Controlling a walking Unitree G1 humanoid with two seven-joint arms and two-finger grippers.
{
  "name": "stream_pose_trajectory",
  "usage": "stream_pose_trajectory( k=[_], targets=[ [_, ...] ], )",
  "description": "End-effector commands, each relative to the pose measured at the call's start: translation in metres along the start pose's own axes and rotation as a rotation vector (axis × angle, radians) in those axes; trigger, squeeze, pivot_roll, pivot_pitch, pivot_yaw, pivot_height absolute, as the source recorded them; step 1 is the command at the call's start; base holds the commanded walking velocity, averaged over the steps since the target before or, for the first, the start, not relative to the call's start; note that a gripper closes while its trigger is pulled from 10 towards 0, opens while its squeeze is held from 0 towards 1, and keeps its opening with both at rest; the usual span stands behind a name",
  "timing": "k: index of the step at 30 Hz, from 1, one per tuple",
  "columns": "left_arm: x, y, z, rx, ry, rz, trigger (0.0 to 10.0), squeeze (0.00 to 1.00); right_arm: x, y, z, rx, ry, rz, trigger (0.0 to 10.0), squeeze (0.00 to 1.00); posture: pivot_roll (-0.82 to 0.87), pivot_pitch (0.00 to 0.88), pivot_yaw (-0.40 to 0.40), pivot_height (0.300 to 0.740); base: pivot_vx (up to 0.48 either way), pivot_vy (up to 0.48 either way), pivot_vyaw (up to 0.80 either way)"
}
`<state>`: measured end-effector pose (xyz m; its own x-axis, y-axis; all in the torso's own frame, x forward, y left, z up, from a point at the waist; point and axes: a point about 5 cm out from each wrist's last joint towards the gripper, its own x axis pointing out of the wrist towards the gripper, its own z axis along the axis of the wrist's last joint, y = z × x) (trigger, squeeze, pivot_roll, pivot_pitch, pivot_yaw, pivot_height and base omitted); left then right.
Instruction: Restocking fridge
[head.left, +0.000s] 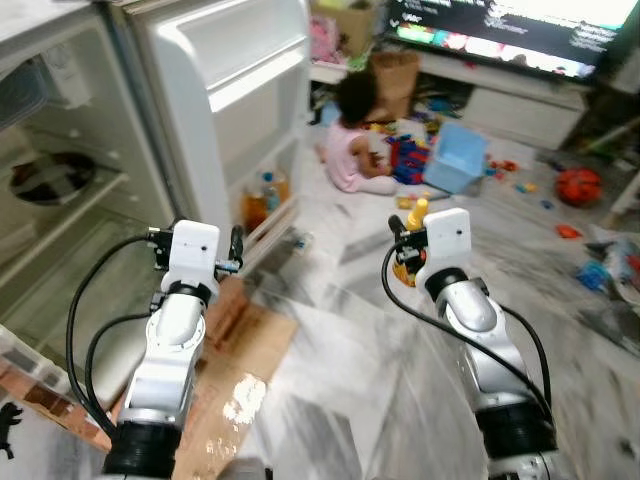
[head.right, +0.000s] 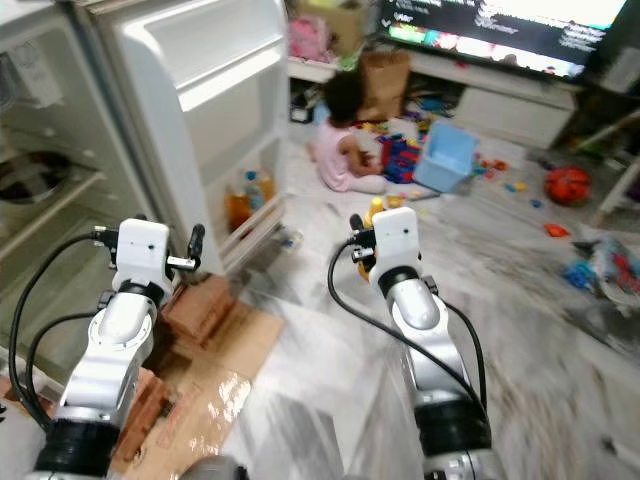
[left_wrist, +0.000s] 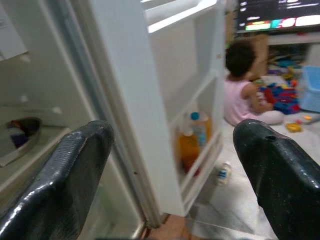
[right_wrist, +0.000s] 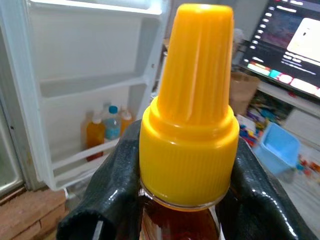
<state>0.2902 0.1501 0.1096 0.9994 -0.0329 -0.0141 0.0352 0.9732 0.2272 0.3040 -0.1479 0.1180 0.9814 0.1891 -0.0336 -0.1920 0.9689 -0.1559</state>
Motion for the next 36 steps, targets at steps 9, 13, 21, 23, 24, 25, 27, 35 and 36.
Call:
stream_pose_trajectory(
  k=[9, 13, 21, 23, 24, 25, 27, 35, 36],
  targets=[
    [0.002, -0.007, -0.002, 0.027, 0.033, 0.017, 10.0, 0.00, -0.001, -0.010, 0.006, 0.015, -0.037, -0.032, 10.0, 0.00, 0.04, 0.000, -0.066, 0.740, 0.320, -0.351, 0.31],
    [0.003, -0.007, -0.002, 0.033, 0.035, 0.019, 10.0, 0.00, 0.000, -0.010, 0.009, -0.012, -0.061, -0.029, 10.0, 0.00, 0.04, 0.000, -0.065, 0.740, 0.295, -0.375, 0.00],
    [0.004, -0.009, -0.001, 0.039, 0.027, 0.017, 10.0, 0.00, 0.000, -0.008, 0.009, -0.015, -0.065, -0.018, 10.0, 0.00, 0.04, 0.000, -0.065, 0.740, 0.037, -0.442, 0.11],
    [0.004, -0.007, -0.001, 0.042, 0.029, 0.024, 10.0, 0.00, 0.000, -0.008, 0.010, -0.011, -0.069, -0.015, 10.0, 0.00, 0.04, 0.000, -0.065, 0.740, 0.000, -0.465, 0.51],
    [0.004, -0.007, -0.001, 0.045, 0.032, 0.028, 10.0, 0.00, 0.000, -0.008, 0.010, -0.010, -0.069, -0.014, 10.0, 0.00, 0.04, 0.000, -0.064, 0.740, 0.000, -0.465, 0.51],
    [0.003, -0.006, -0.002, 0.049, 0.037, 0.034, 10.0, 0.00, 0.000, -0.008, 0.010, -0.008, -0.070, -0.013, 10.0, 0.00, 0.04, 0.000, -0.064, 0.740, 0.000, -0.465, 0.51],
    [0.003, -0.005, -0.003, 0.052, 0.040, 0.038, 10.0, 0.00, 0.001, -0.008, 0.010, -0.007, -0.071, -0.012, 10.0, 0.00, 0.04, 0.000, -0.064, 0.740, 0.000, -0.465, 0.51],
    [-0.002, 0.014, -0.011, 0.083, 0.087, 0.134, 10.0, 0.00, 0.005, -0.006, 0.012, 0.005, -0.092, -0.014, 10.0, 0.00, 0.08, 0.000, -0.051, 0.740, 0.000, -0.465, 0.79],
    [-0.003, 0.016, -0.011, 0.085, 0.092, 0.144, 10.0, 0.00, 0.006, -0.006, 0.012, 0.006, -0.093, -0.016, 10.0, 0.00, 0.08, 0.000, -0.050, 0.740, 0.000, -0.465, 0.80]
  ],
)
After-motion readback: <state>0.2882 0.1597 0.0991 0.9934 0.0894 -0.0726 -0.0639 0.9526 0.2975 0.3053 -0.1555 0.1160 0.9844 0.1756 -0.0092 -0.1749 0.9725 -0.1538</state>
